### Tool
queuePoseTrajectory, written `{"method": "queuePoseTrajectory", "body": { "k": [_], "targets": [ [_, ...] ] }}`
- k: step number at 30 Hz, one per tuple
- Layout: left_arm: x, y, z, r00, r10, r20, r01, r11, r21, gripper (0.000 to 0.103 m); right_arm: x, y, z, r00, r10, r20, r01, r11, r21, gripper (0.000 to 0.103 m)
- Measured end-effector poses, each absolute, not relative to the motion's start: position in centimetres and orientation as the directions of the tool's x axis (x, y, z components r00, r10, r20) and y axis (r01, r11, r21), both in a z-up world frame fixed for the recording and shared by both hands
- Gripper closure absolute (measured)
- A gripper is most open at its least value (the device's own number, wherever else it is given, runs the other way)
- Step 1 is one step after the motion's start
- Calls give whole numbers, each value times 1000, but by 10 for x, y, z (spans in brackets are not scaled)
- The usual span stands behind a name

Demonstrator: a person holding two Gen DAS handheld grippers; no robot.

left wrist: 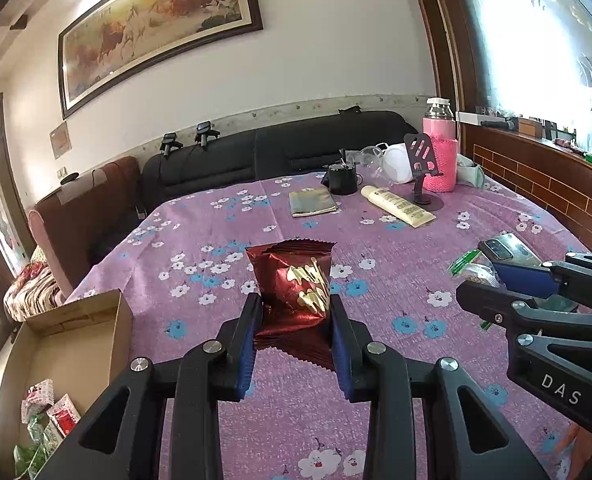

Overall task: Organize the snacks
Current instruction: 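Hold the red packet and zip bag in both grippers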

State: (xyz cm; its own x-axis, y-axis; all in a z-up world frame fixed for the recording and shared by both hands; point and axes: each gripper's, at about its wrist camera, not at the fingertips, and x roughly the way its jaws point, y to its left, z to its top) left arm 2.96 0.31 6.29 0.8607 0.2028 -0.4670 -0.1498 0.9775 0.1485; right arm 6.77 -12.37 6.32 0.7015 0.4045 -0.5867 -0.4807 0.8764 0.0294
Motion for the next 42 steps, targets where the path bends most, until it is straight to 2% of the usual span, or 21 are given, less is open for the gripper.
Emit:
{"method": "queuePoseTrajectory", "body": {
  "k": [7,28,42],
  "targets": [
    [29,8,65,861,198,-468,-157,980,125,69,65,-123,65,716,395,-576,-474,881,14,75],
    [28,9,66,865,216,-453,-182,976,118,69,55,-112,67,790,266,-552,-410,899,-152,75],
    [3,15,86,881,255,-398,-228,967,114,69,35,-102,80,858,200,-473,-356,896,-267,75]
  ]
}}
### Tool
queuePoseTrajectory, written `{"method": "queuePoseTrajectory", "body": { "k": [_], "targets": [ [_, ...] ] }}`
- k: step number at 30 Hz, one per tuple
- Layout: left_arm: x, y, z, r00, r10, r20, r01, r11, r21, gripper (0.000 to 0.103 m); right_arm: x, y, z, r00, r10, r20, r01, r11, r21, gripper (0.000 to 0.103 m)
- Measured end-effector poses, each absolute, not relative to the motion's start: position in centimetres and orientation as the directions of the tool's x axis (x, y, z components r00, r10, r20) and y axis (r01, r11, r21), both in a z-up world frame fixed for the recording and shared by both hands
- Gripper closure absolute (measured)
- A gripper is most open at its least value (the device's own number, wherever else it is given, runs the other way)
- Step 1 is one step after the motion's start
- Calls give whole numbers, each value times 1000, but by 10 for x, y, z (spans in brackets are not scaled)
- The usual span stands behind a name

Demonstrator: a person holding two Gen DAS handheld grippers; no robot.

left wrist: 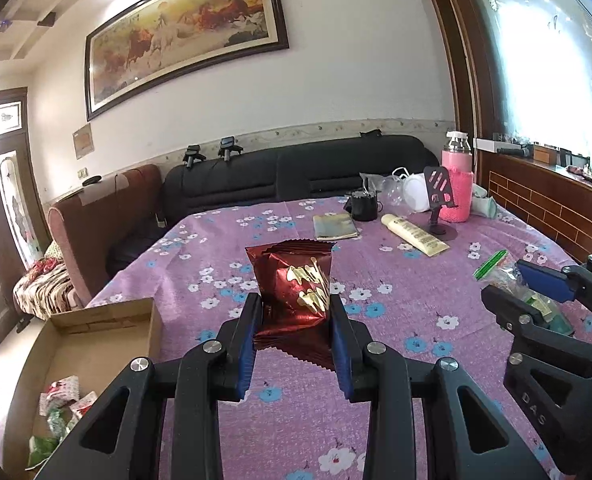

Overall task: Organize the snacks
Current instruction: 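Hold the red packet and zip bag in both grippers, then carry the red packet and zip bag with both grippers over the tray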

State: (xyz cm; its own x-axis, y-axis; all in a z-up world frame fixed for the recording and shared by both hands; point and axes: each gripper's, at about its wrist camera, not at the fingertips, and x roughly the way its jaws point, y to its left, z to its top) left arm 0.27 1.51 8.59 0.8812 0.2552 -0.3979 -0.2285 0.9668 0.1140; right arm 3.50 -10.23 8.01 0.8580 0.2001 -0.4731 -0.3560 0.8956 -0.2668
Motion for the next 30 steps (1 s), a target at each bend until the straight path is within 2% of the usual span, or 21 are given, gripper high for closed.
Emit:
{"method": "queuePoseTrajectory", "body": {
  "k": [9,19,30],
  "targets": [
    [-28,32,94,880,252,-402,-240,967,82,69,19,-86,84,871,191,-453,-360,875,-323,75],
    [-58,65,100,876,279,-393,-284,958,46,69,1,-59,84,847,193,-496,-402,843,-357,74],
    [-89,108,98,864,319,-390,-348,938,-3,69,-31,-15,90,783,310,-539,-514,811,-281,74]
  ]
}}
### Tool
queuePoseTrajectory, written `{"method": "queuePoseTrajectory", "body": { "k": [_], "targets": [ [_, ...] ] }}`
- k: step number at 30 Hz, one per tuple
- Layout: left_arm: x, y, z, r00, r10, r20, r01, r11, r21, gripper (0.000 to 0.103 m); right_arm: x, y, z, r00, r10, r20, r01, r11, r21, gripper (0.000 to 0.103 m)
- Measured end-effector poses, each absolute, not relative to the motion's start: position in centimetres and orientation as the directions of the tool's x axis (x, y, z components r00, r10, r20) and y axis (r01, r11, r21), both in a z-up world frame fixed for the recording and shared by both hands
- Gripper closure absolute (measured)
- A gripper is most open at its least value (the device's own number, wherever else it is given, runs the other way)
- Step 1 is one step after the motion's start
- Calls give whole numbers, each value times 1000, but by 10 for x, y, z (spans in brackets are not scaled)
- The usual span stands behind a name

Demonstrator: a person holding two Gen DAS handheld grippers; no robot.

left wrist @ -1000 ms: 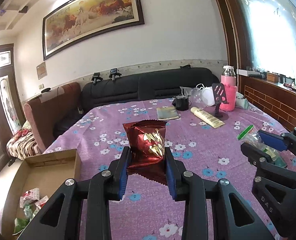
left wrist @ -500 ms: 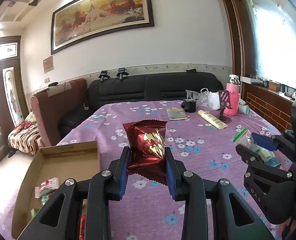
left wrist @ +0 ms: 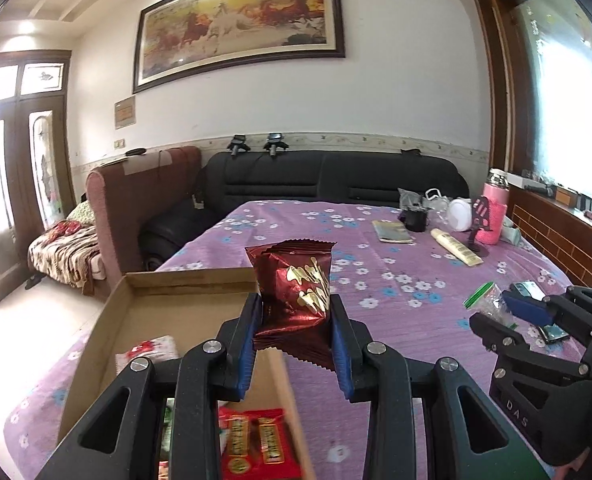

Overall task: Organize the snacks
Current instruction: 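Carry the red packet and zip bag with both grippers over the tray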

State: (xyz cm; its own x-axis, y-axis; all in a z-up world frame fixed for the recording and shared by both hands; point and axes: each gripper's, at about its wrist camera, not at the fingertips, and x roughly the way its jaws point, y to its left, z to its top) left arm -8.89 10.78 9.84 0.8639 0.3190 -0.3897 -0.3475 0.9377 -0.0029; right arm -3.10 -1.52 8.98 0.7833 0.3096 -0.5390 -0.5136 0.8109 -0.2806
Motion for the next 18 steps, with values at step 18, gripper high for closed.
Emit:
{"method": "queuePoseTrajectory", "body": {
  "k": [18],
  "targets": [
    [-121,164,86,821,404,-404,-455,890,-36,69,-60,49,87,724,409,-556,-615,747,-251,74]
  ]
}}
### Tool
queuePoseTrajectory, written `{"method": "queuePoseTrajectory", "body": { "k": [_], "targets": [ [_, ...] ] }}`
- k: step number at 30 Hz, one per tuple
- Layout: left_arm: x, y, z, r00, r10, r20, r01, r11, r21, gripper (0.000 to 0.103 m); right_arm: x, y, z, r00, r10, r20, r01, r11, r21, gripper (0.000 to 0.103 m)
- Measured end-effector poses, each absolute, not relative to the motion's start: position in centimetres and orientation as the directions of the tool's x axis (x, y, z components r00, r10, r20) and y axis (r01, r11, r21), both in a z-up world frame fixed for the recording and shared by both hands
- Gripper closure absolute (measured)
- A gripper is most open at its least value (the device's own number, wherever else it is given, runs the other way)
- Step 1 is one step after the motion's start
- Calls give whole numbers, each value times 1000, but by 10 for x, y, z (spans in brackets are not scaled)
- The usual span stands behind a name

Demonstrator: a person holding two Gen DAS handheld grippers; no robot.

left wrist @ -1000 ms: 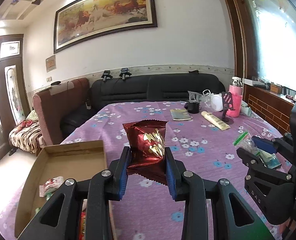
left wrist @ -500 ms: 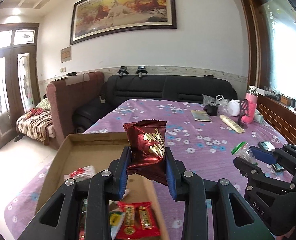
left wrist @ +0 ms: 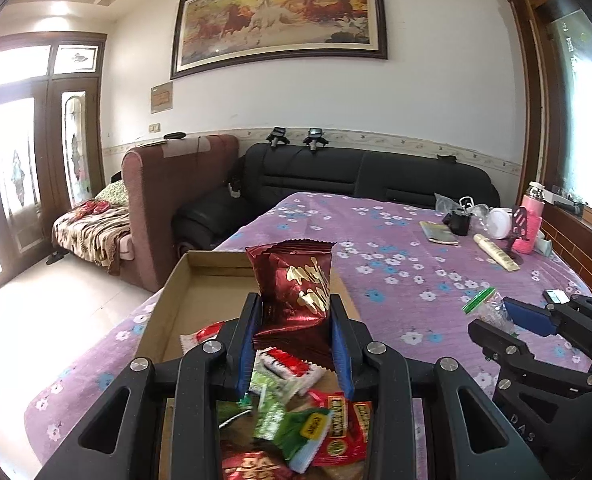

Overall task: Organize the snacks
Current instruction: 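Carry the red packet and zip bag with both grippers over the tray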

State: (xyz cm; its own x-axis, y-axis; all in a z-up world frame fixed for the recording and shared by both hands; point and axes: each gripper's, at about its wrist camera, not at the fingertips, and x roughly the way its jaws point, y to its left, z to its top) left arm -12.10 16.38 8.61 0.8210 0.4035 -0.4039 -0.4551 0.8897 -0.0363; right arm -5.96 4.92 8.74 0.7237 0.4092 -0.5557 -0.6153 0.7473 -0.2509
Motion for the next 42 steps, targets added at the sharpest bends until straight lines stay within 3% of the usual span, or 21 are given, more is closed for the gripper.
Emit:
{"method": "queuePoseTrajectory", "body": {
  "k": [11,20,42],
  "targets": [
    [-135,193,73,786,444,-430,-515,855,-58,69,-85,81,94,676,504,-537,-692,684,-229,74],
    [-143,211,67,766,464,-446,-549,832,-78,69,-80,101,86,540,597,-593,-761,647,-41,74],
    [-138,215,57,754,459,-471,-552,830,-74,69,-75,124,82,688,507,-519,-676,708,-204,74]
  ]
}}
